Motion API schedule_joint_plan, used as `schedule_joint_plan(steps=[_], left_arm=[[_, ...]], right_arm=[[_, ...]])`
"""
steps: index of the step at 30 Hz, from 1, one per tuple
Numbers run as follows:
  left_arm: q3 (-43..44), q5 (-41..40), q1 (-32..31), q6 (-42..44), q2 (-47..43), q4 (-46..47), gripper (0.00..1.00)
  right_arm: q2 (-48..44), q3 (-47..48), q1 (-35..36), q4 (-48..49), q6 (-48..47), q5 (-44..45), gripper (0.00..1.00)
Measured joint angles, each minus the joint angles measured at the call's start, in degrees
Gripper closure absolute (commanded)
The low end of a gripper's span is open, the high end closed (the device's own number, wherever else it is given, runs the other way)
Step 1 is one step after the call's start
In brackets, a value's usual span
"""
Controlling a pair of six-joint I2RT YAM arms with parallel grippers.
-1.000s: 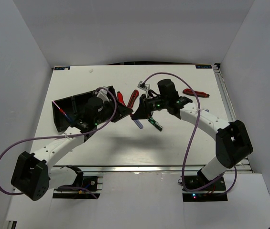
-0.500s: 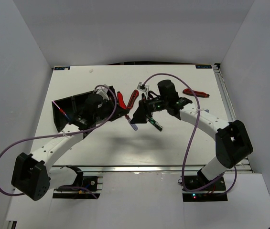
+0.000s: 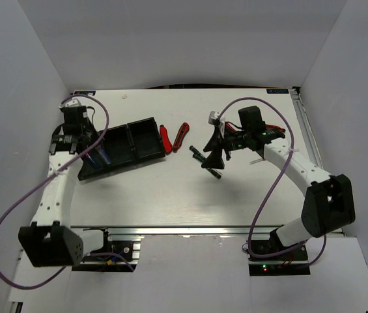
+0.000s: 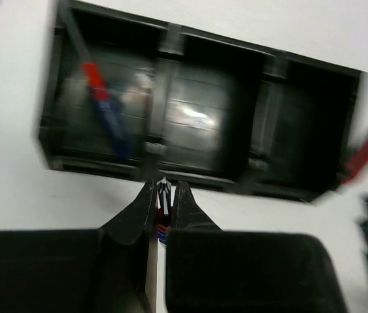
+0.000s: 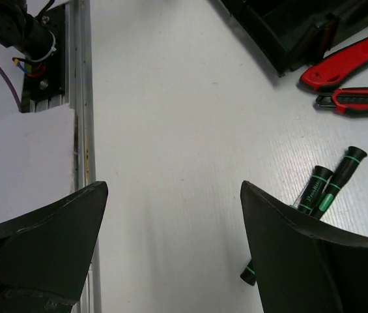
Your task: Sort the tools into containers
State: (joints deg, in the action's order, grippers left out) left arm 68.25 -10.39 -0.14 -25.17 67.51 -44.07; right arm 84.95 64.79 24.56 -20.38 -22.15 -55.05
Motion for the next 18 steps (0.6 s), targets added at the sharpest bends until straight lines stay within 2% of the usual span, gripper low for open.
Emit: schedule_joint_plan(steps=[4,9,18], left_arm=[[2.56,-2.54,7.50,5.01,7.93,-0.94,1.00],[2.97,-1.44,14.32,7.61,15.28,0.70,1.00],[4.83,3.10,15.43,8.94,24.92,6.25,1.00]], right_arm=[[-1.27,-0.02,-1.77,-2.19,-3.13,-0.07,0.11],[-2.49,-0.15,-4.46,-3.30,-5.11,-0.48,0.11],[-4.35,-2.01,-9.42,-5.29,-7.48,-0.68,0.11]])
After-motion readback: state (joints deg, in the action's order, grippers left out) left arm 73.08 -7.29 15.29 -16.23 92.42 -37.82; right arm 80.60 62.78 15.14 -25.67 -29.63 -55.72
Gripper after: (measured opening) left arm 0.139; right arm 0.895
